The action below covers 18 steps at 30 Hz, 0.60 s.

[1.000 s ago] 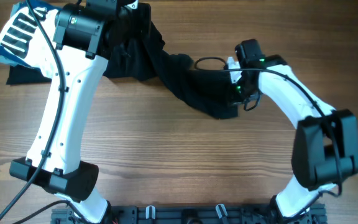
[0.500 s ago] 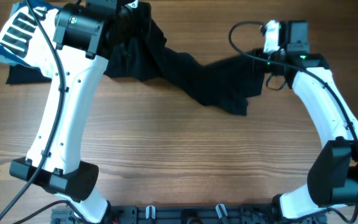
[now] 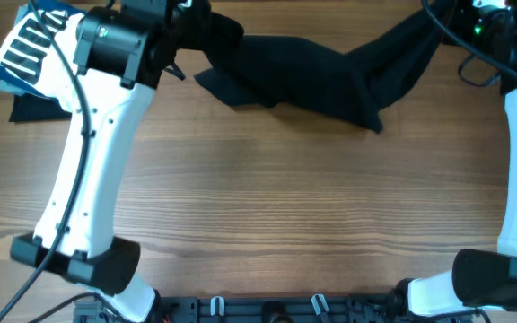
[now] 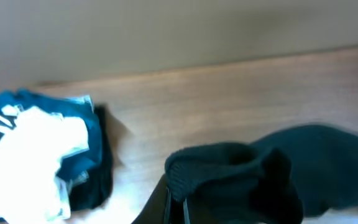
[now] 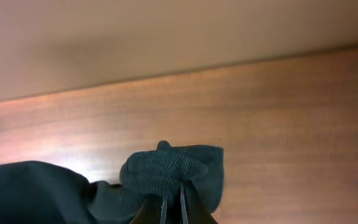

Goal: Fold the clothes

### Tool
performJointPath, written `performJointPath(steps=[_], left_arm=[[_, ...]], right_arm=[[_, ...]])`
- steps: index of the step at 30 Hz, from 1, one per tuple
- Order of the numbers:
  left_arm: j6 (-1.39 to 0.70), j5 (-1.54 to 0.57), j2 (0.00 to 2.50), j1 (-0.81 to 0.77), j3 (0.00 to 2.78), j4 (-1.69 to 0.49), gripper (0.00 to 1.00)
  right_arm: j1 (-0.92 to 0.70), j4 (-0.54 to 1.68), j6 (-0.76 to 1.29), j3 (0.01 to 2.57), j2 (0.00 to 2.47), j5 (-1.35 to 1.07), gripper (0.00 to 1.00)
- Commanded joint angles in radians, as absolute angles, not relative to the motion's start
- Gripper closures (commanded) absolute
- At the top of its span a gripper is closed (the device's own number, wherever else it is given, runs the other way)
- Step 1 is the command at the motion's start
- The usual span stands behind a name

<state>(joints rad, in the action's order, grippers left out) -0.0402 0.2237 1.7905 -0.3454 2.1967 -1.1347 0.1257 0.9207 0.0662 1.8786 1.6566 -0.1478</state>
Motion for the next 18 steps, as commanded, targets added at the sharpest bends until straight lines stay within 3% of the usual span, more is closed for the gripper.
performJointPath(steps=[1, 5, 13, 18], left_arm=[[0.072, 0.263, 1.607, -0.396, 2.213, -1.073, 0.96], [0.075, 0.276, 1.532, -0.476, 2.213, -1.084, 0.96], [0.075, 0.638, 1.455, -0.521, 2.213, -0.984, 0.96], [0.074, 0.596, 1.486, -0.521, 2.212, -1.040, 0.96]], right_arm=[[0.146, 0.945, 0.056, 1.898, 1.645, -0.130, 0.96], [0.154, 1.024, 0.081, 1.898, 1.645, -0.130, 0.96], [0.263, 1.068, 0.099, 1.870, 1.765, -0.192, 0.96], [0.291, 1.043, 0.081, 1.870, 1.950, -0.192, 0.96]])
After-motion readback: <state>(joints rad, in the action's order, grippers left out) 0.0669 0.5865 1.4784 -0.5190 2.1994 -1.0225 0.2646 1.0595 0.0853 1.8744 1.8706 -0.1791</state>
